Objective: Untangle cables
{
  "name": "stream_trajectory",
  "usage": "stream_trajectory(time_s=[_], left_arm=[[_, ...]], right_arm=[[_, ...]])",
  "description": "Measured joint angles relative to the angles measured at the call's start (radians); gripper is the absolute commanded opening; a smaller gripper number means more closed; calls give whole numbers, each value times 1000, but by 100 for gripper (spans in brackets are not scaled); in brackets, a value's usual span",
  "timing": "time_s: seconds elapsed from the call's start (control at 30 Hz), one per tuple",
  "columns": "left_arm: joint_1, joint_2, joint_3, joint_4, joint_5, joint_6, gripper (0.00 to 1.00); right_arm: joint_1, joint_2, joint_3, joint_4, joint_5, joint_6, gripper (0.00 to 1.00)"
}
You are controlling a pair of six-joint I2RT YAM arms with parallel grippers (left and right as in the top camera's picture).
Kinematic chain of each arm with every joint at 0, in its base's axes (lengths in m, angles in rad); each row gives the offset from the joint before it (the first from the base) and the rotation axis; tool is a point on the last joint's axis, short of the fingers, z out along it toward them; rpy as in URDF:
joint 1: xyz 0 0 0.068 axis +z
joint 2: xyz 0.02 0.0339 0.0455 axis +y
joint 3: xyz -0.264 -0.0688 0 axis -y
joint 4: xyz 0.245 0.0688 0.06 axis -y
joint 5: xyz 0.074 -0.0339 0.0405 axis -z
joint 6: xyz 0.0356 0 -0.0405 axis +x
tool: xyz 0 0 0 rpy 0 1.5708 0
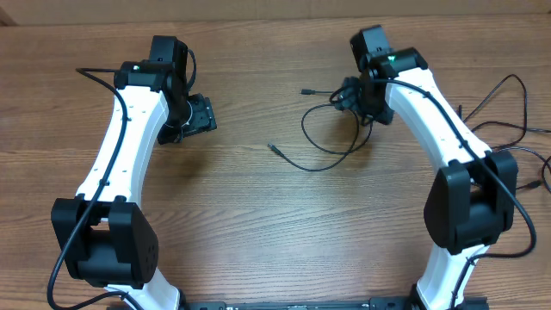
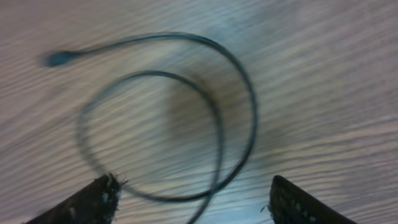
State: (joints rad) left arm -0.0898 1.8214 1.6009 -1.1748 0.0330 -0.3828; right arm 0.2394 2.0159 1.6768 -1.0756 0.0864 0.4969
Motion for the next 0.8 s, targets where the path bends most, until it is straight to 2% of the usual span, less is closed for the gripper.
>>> stream_trajectory(time_s=[0.3,0.6,0.8], left_arm=[[0,0,0,1,0,0,73],[0,0,0,1,0,0,73],[0,0,0,0,0,0,73]], right_arm=[[-33,57,-87,28,-6,17,80],[-8,60,-147,85,-20,80,75],[-7,60,-196,100,-20,141,75]])
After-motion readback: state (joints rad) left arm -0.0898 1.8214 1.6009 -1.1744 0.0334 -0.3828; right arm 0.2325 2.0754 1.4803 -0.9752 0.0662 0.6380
